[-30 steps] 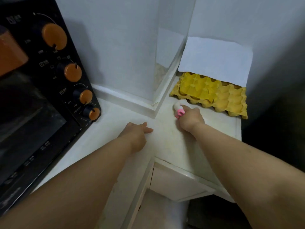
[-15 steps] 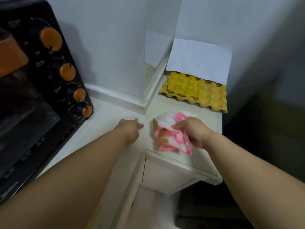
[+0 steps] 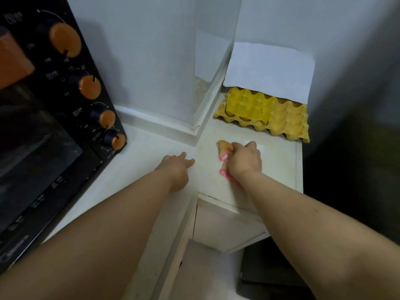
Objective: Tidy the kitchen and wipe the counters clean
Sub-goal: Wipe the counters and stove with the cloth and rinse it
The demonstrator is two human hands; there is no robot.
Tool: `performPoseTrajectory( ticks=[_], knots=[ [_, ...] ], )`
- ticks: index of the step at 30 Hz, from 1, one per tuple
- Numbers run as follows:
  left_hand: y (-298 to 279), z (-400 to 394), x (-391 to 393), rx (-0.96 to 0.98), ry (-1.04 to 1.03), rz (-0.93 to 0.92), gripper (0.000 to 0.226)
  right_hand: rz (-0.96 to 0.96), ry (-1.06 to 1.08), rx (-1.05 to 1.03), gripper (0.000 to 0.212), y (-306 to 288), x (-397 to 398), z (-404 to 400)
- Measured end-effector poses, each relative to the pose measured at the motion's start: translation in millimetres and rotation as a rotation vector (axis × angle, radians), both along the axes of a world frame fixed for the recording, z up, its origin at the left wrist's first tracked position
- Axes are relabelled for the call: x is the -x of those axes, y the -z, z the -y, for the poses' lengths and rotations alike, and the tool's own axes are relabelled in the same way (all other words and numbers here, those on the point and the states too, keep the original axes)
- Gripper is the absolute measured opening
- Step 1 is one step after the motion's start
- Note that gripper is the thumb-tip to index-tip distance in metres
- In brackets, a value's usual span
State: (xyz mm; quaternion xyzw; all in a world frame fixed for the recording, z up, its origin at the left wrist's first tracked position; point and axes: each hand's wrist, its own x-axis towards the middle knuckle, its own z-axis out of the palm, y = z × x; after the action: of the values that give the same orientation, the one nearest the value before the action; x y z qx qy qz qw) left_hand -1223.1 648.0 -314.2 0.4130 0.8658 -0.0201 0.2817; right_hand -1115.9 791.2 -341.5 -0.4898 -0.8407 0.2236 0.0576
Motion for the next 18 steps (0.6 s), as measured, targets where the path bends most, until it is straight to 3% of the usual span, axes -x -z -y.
performPoseTrajectory(
  ticks=[3, 4, 7, 9, 14, 16, 18],
  knots=[
    [2, 0, 3, -0.017, -0.004, -0.006, 0.071, -0.060, -0.156, 0.013, 0.067, -1, 29, 19],
    [2, 0, 6, -0.029, -0.010, -0.005, 0.071, -0.090, -0.272, -0.026, 0.070, 3, 31, 35],
    [4, -1, 6, -0.026, 0.004, -0.008, 0.070, -0.136, -0.489, -0.106, 0.050, 15, -1, 57],
    [6, -1, 6, -0.004, 0.020, -0.017, 0.070, -0.164, -0.384, -0.058, 0.043, 13, -34, 40],
    [9, 1, 9, 0.005, -0.001, 0.013, 0.070, 0.055, 0.315, 0.032, 0.035, -4, -79, -25],
    [10, 1, 9, -0.024, -0.048, 0.021, 0.069, 0.030, 0.225, 0.032, 0.042, -2, -49, -12],
    [12, 2, 7, -0.055, -0.097, 0.038, 0.070, -0.067, -0.023, 0.039, 0.045, 2, -10, 23]
  ],
)
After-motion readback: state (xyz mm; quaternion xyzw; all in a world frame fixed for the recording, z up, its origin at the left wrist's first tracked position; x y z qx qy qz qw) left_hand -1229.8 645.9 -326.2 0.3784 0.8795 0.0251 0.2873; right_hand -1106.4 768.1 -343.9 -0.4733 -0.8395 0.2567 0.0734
